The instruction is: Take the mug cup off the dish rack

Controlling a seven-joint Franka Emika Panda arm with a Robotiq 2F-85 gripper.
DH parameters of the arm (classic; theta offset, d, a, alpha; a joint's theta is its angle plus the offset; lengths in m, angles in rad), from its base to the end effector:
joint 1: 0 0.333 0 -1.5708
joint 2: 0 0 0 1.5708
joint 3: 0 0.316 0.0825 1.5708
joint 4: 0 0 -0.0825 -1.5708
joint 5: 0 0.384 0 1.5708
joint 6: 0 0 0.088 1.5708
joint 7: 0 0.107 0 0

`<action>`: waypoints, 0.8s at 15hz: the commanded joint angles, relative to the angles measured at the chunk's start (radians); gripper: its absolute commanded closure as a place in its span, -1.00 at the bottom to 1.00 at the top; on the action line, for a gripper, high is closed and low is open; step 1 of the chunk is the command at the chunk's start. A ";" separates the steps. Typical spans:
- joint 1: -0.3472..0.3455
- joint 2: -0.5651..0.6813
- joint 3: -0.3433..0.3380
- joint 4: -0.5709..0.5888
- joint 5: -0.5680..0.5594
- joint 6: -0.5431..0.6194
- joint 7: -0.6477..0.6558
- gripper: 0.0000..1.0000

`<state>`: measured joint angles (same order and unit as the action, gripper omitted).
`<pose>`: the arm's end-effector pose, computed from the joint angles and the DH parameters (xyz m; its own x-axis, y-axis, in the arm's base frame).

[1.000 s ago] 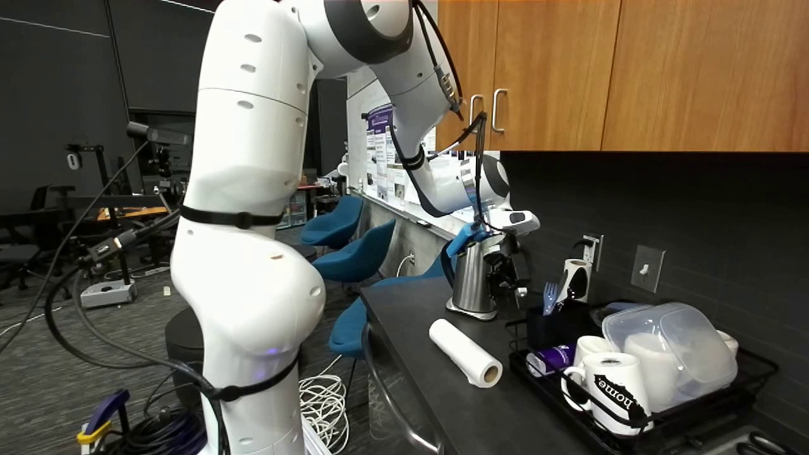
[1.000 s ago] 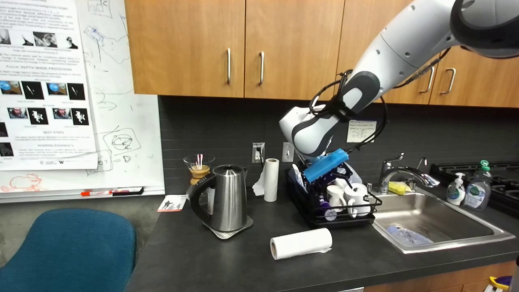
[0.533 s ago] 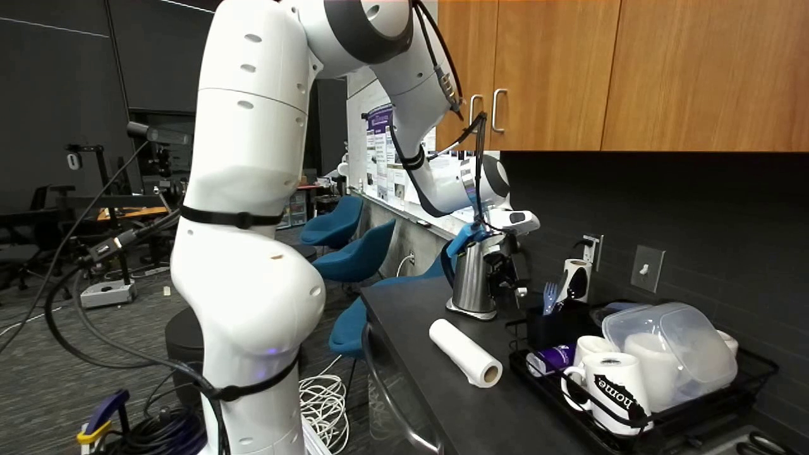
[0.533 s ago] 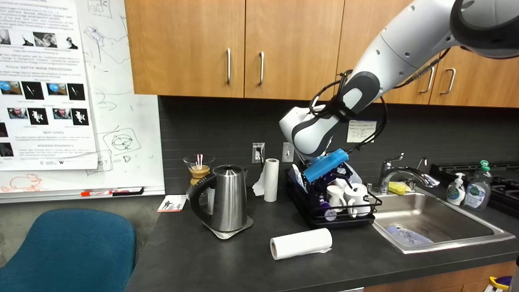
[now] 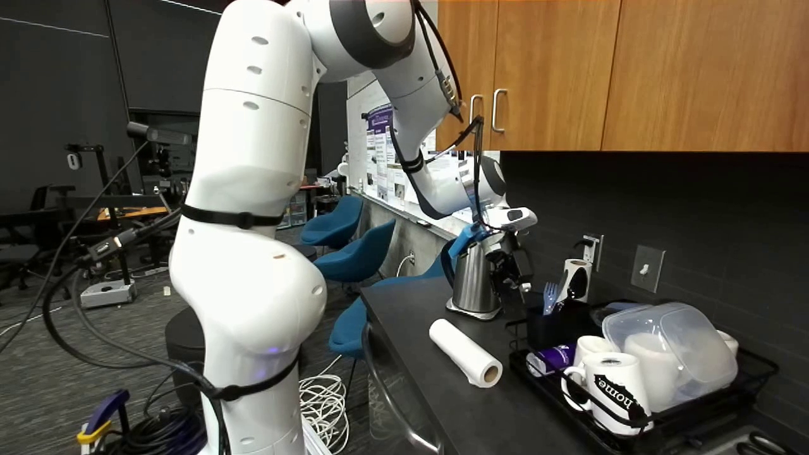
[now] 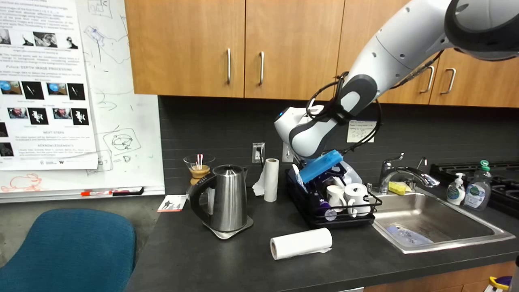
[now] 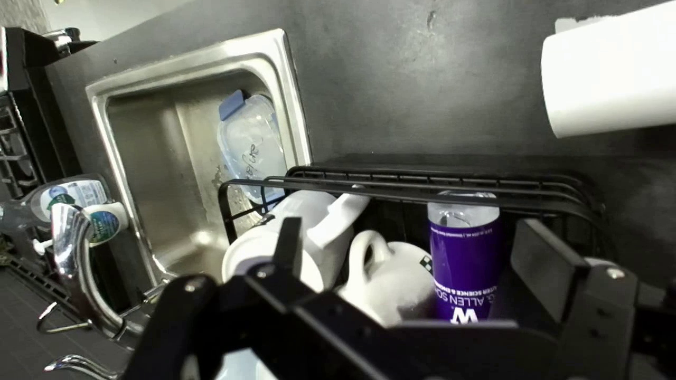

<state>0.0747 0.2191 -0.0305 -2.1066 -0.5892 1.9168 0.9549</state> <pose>0.5331 -0.0157 0.2963 0.8430 -0.5319 0.0805 -0.4683 -0.6519 0.5965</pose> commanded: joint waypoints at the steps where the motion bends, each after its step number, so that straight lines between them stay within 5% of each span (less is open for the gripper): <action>1: 0.005 0.024 -0.006 0.029 -0.025 0.012 0.038 -1.00; 12: -0.004 0.064 -0.043 0.039 -0.026 -0.002 0.073 -1.00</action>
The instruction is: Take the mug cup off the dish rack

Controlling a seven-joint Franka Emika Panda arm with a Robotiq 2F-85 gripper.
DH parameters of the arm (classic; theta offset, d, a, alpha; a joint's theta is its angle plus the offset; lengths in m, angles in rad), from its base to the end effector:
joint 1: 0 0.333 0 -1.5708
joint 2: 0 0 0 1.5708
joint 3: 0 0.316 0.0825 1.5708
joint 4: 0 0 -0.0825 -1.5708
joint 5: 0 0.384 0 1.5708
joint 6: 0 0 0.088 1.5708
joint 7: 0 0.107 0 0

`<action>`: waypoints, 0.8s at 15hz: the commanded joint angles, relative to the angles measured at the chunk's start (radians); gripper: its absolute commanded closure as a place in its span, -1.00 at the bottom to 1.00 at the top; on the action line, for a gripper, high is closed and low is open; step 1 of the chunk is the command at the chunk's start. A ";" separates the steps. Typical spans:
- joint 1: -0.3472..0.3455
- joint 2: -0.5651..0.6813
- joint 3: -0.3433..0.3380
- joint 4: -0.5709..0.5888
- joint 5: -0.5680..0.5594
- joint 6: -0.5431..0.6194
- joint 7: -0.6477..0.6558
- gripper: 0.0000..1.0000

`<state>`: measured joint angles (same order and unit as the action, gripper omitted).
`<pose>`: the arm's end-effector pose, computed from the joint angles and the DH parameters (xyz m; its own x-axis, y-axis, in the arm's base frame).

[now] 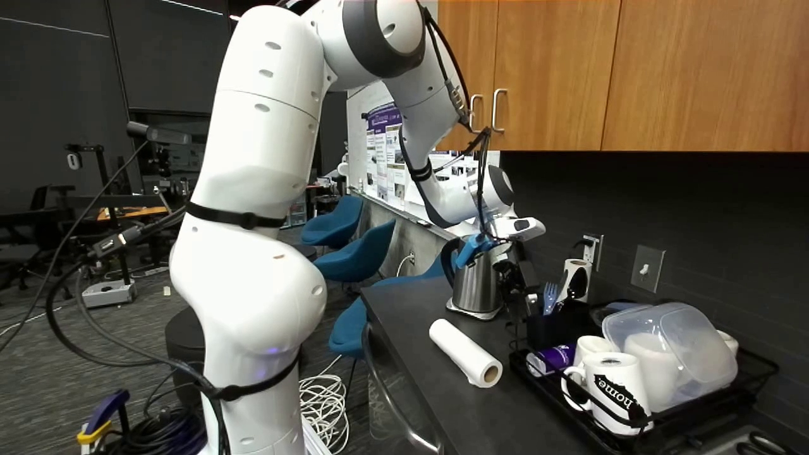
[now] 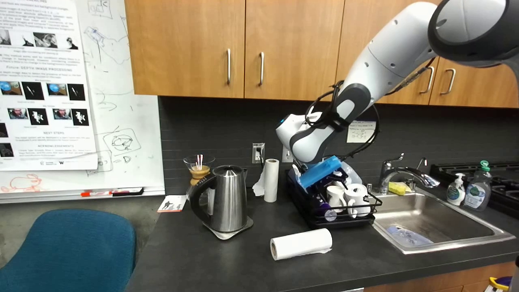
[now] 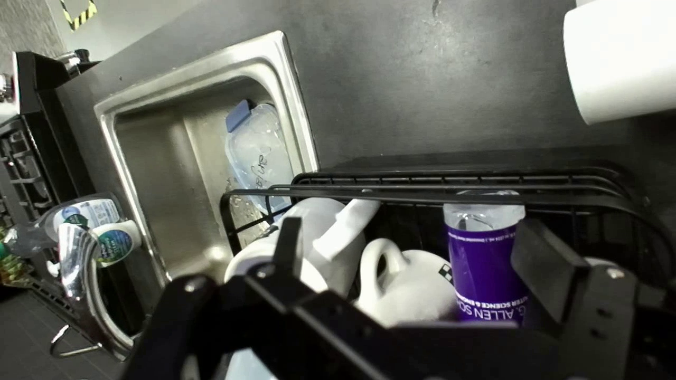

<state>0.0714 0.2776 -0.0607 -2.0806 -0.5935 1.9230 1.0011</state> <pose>0.5391 -0.0331 0.2757 0.8078 -0.5821 0.0927 -0.5071 -0.6061 0.6127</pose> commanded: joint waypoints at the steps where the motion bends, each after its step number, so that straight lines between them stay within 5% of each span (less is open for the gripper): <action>1: 0.000 0.003 -0.017 0.014 -0.026 -0.011 0.032 -1.00; 12: -0.004 -0.004 -0.026 0.063 -0.104 -0.038 0.038 -1.00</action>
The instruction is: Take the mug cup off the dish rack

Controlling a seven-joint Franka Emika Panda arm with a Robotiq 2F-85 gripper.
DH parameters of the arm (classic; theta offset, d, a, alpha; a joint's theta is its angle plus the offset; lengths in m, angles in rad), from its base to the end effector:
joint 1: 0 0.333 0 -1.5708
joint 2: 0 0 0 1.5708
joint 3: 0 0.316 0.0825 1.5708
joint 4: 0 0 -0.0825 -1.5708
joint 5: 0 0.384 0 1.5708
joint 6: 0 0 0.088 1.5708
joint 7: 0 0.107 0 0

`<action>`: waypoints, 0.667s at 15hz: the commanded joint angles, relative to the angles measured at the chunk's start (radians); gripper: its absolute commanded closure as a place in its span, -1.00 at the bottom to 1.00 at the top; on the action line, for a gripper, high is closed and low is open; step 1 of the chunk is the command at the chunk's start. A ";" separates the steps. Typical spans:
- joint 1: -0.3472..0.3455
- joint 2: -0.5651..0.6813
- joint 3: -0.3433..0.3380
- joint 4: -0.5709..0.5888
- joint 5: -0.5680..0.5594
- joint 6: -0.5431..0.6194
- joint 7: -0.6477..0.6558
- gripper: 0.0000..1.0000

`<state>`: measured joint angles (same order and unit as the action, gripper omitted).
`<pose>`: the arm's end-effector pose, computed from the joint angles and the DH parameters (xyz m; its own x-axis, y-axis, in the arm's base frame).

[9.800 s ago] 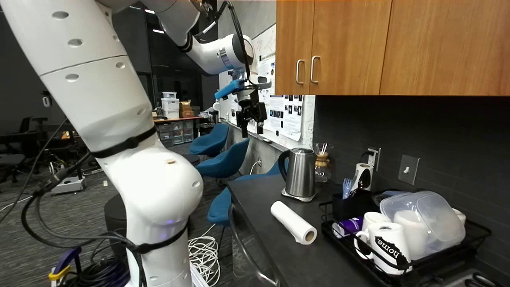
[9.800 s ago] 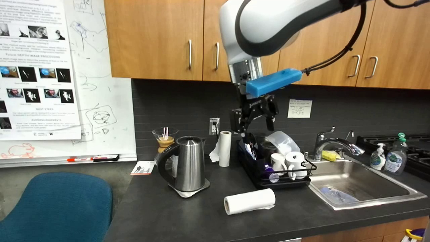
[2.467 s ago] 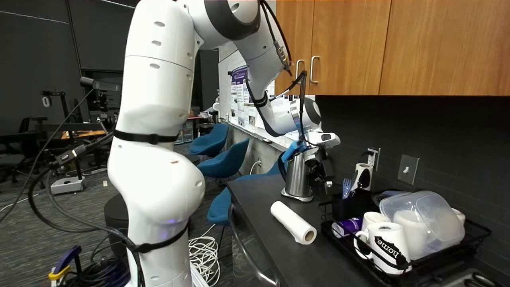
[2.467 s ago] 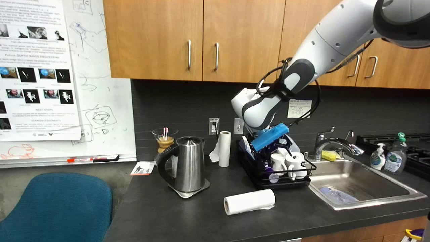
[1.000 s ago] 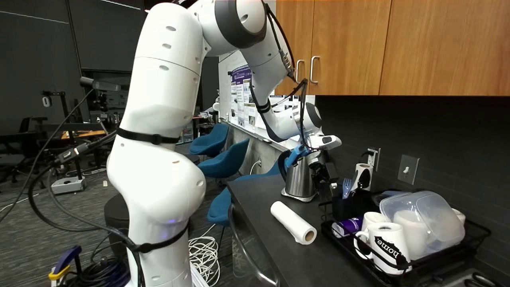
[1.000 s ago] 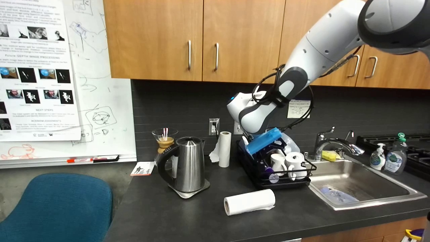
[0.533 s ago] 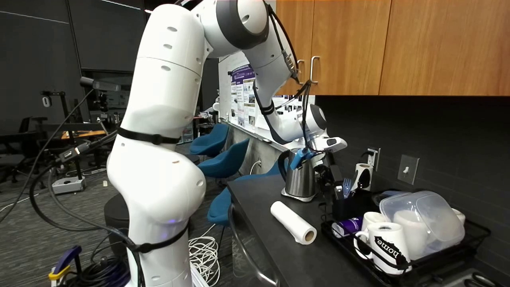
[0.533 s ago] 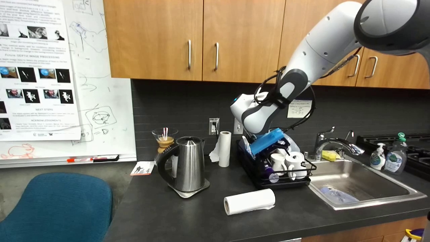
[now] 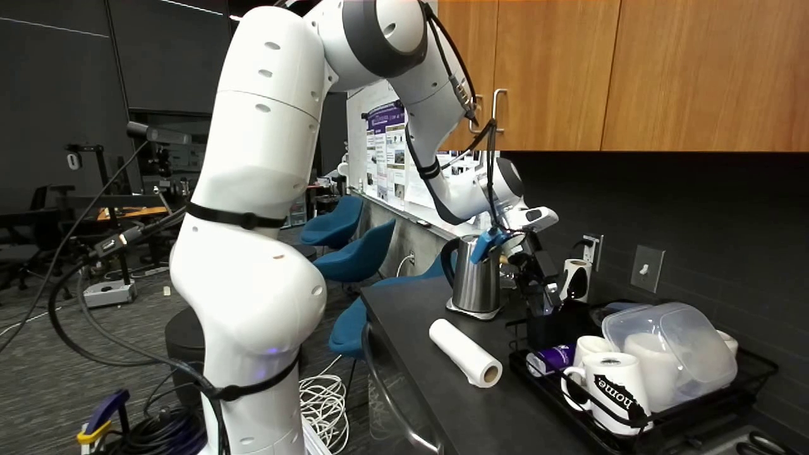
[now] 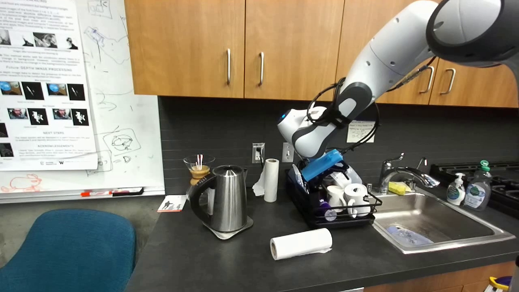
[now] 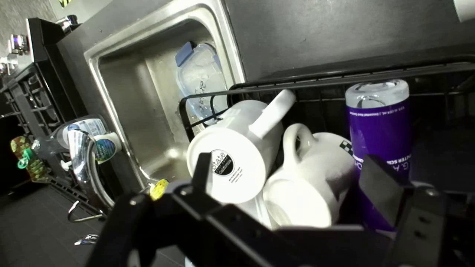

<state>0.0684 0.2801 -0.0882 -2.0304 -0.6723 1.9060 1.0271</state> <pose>0.5545 -0.0549 0.2962 0.8004 -0.5726 0.1773 -0.5381 -0.5561 0.6334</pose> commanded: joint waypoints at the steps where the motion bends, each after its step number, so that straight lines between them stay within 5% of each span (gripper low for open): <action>1: -0.002 -0.006 0.002 0.015 -0.027 -0.020 0.012 -1.00; 10: -0.008 0.017 -0.003 0.021 -0.024 -0.019 0.042 -1.00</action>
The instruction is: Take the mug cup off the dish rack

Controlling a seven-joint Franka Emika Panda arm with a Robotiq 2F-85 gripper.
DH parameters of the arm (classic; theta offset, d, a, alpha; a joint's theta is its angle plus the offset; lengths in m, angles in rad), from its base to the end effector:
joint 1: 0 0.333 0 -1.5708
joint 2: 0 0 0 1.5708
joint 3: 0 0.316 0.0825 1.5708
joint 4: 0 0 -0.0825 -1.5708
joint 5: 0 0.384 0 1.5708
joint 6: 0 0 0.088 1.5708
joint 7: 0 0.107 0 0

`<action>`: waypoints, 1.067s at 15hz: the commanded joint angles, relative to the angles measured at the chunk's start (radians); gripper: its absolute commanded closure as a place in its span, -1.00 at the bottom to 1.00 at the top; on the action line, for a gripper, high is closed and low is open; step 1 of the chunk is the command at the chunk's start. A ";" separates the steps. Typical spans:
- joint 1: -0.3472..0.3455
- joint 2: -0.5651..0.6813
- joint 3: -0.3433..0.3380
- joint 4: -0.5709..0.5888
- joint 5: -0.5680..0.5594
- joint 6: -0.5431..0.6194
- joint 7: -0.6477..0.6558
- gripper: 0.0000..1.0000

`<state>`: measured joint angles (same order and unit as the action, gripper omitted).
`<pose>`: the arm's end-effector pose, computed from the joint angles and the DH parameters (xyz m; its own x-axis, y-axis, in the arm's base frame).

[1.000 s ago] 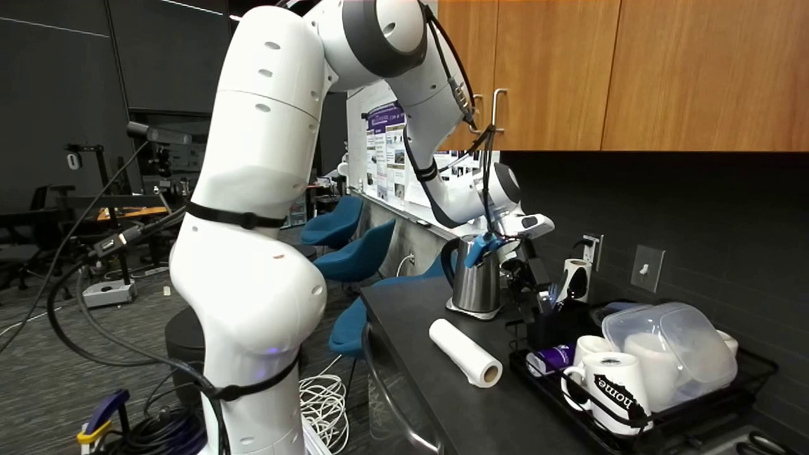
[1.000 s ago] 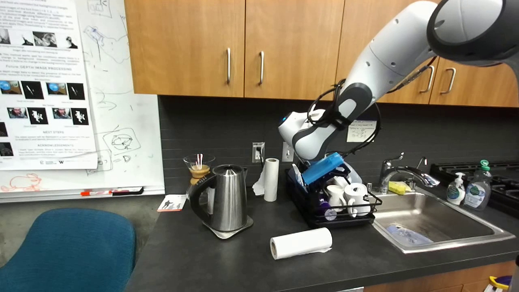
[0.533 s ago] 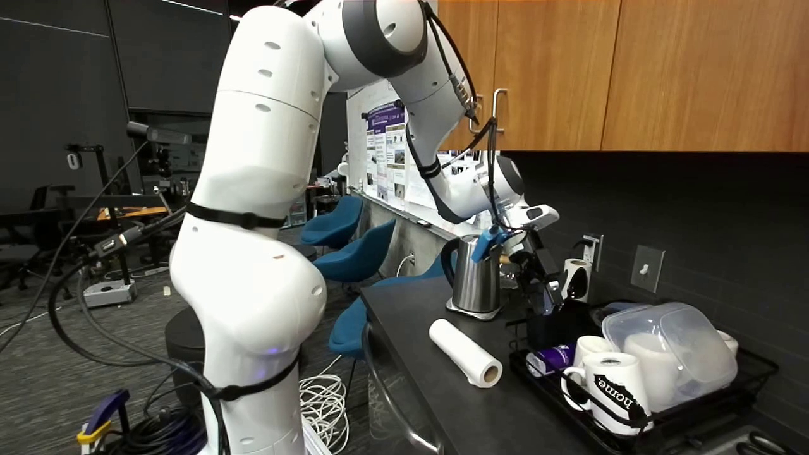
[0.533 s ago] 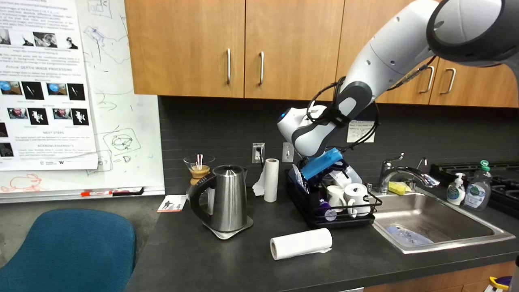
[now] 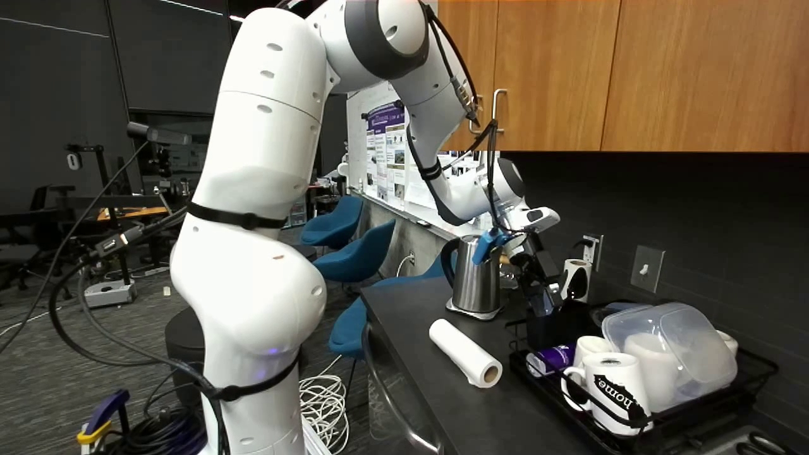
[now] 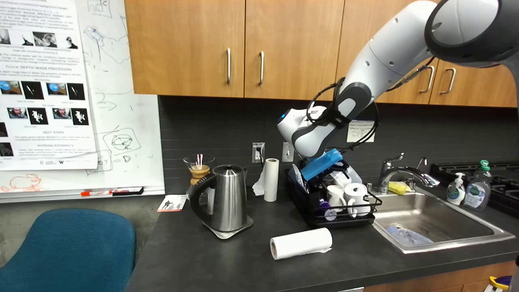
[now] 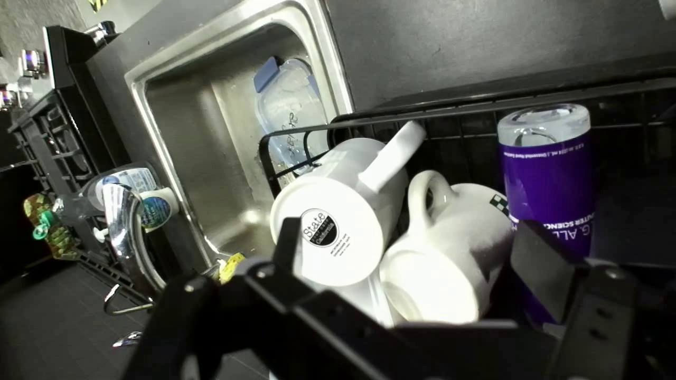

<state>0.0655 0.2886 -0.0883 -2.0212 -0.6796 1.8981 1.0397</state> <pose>0.5562 -0.0575 0.2953 0.7937 -0.5792 0.1862 -0.5455 -0.5419 0.6393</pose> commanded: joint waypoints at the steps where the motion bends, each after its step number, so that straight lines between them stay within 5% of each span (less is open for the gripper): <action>1: -0.006 0.012 -0.004 0.013 -0.018 -0.021 0.033 -1.00; 16: -0.032 0.087 -0.015 -0.003 0.036 -0.072 0.111 -1.00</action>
<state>0.0335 0.3682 -0.1046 -2.0294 -0.6614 1.8230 1.1280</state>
